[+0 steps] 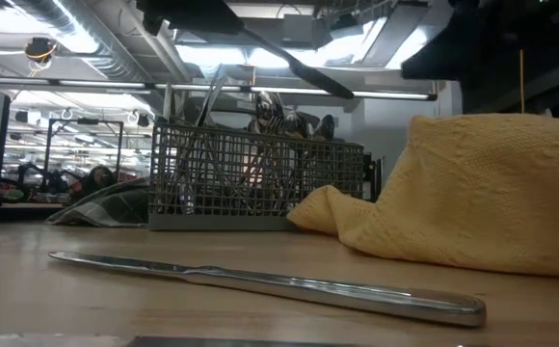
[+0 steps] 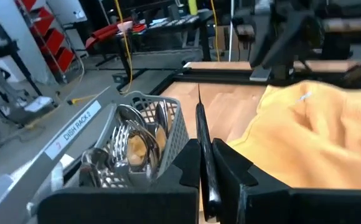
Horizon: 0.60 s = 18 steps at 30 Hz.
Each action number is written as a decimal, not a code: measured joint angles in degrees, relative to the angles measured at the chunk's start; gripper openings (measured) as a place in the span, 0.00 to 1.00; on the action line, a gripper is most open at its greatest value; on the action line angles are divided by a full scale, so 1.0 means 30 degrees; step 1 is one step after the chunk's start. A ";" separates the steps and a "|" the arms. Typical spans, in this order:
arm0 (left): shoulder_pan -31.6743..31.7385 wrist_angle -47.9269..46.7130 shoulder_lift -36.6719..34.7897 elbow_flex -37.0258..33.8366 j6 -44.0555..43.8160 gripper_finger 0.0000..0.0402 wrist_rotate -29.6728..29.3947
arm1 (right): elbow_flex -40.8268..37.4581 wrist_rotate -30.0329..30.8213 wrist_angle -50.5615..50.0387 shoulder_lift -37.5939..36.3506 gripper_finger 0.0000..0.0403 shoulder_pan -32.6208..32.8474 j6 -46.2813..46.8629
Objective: Sort silverware
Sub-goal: Put the silver knife into the gray silverware basket
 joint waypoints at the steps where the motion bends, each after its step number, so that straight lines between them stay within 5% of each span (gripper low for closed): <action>1: -0.0006 0.0027 -0.0013 0.0000 -0.0333 0.02 -0.0087 | -0.0748 -0.0005 0.2477 0.0359 0.20 -0.0002 -0.0336; 5: -0.0079 0.1632 -0.0013 -0.0662 -0.1272 0.02 -0.0197 | -0.2670 -0.0009 0.9573 0.1960 0.20 -0.0007 -0.0799; 11: -0.0079 0.5818 -0.0006 -0.1837 -0.0668 0.03 -0.0106 | -0.2986 -0.0342 1.5214 0.4766 0.20 -0.0563 -0.1104; 18: 0.0057 0.9204 0.0002 -0.1923 0.1297 0.02 0.1911 | -0.2673 -0.3337 2.2429 0.8607 0.20 -0.2535 -0.1225</action>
